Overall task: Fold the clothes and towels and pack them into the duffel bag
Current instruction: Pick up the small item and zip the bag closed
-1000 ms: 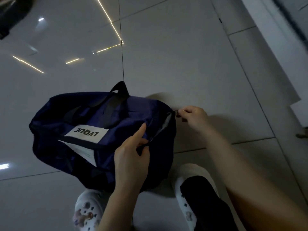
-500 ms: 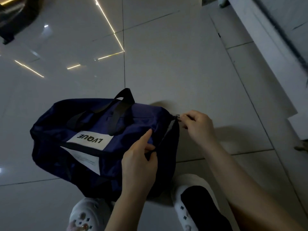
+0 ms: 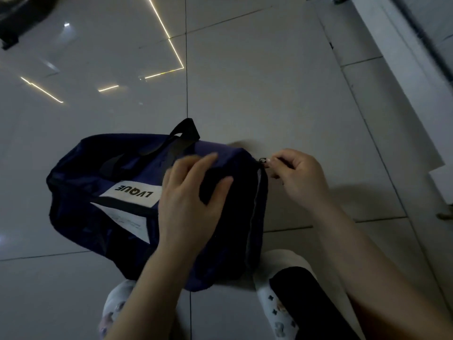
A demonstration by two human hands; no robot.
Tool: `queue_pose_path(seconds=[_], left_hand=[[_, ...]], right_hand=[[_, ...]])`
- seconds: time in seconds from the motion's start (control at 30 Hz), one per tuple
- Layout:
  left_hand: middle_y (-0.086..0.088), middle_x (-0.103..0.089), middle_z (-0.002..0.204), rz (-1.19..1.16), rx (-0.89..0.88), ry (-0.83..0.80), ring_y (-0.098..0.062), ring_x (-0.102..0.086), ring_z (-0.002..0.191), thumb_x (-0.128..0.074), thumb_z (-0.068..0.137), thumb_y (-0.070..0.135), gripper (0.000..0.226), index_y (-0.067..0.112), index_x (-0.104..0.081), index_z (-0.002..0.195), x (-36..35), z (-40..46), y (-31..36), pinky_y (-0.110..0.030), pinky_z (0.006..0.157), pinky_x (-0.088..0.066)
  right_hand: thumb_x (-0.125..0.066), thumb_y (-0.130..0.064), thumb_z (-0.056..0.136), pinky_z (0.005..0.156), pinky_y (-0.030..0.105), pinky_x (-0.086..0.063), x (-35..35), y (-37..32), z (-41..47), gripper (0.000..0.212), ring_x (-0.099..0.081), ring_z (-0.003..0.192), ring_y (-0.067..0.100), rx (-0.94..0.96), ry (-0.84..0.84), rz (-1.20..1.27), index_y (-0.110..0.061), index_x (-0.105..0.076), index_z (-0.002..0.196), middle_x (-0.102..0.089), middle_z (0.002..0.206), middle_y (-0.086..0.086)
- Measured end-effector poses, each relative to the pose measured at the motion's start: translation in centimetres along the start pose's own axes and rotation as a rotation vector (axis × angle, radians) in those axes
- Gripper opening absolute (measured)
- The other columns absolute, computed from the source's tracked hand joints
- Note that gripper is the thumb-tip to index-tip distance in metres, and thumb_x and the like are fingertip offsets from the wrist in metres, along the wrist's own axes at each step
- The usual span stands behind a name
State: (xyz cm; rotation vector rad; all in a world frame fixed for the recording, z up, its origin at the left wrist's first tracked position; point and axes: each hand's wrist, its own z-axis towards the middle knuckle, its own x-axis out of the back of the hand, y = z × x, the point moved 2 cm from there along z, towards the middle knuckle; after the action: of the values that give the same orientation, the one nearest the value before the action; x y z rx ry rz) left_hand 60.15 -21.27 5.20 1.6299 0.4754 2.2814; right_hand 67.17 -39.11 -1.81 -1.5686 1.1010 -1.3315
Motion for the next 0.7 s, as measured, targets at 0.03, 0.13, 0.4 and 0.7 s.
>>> queue_pose_path(seconds=[0.03, 0.13, 0.4, 0.7], left_hand=[[-0.003, -0.059, 0.12, 0.025, -0.055, -0.05, -0.018, -0.052, 0.11, -0.053, 0.091, 0.037, 0.041, 0.017, -0.062, 0.125, -0.6, 1.5, -0.3, -0.03, 0.093, -0.042], [-0.006, -0.054, 0.136, 0.022, -0.16, -0.347, -0.027, -0.05, 0.123, -0.04, 0.094, 0.021, 0.045, 0.018, -0.052, 0.136, -2.5, 5.7, -1.2, -0.039, 0.103, -0.041], [0.001, -0.052, 0.135, -0.009, -0.224, -0.469, -0.02, -0.048, 0.122, -0.042, 0.101, 0.017, 0.037, 0.025, -0.051, 0.136, -2.5, 8.9, -1.2, -0.033, 0.101, -0.039], [0.013, -0.06, 0.113, 0.062, -0.293, -1.123, -0.008, -0.056, 0.104, -0.052, 0.095, 0.018, 0.033, 0.037, -0.06, 0.121, -4.0, 13.5, 4.2, -0.026, 0.098, -0.041]], right_hand=[[-0.059, -0.017, 0.093, 0.065, 0.024, -0.045, 0.0, -0.5, 0.6, 0.026, -0.058, 0.066, 0.012, 0.011, 0.036, -0.052, -0.025, -0.059, 0.068, -0.058, 0.062, -0.01], [-0.061, -0.02, 0.09, 0.07, 0.034, -0.051, 0.3, -2.3, 1.4, 0.017, -0.061, 0.072, 0.017, 0.119, 0.018, -0.095, -0.022, -0.064, 0.074, -0.058, 0.066, -0.008], [-0.06, -0.015, 0.092, 0.072, 0.038, -0.049, 2.8, -2.8, 1.4, 0.015, -0.061, 0.074, 0.025, 0.167, 0.01, -0.101, -0.01, -0.068, 0.079, -0.06, 0.067, -0.004], [-0.056, -0.025, 0.087, 0.062, 0.013, -0.037, 4.0, -4.3, 0.8, 0.019, -0.052, 0.069, 0.004, 0.439, -0.005, -0.301, -0.014, -0.071, 0.086, -0.062, 0.076, -0.009]])
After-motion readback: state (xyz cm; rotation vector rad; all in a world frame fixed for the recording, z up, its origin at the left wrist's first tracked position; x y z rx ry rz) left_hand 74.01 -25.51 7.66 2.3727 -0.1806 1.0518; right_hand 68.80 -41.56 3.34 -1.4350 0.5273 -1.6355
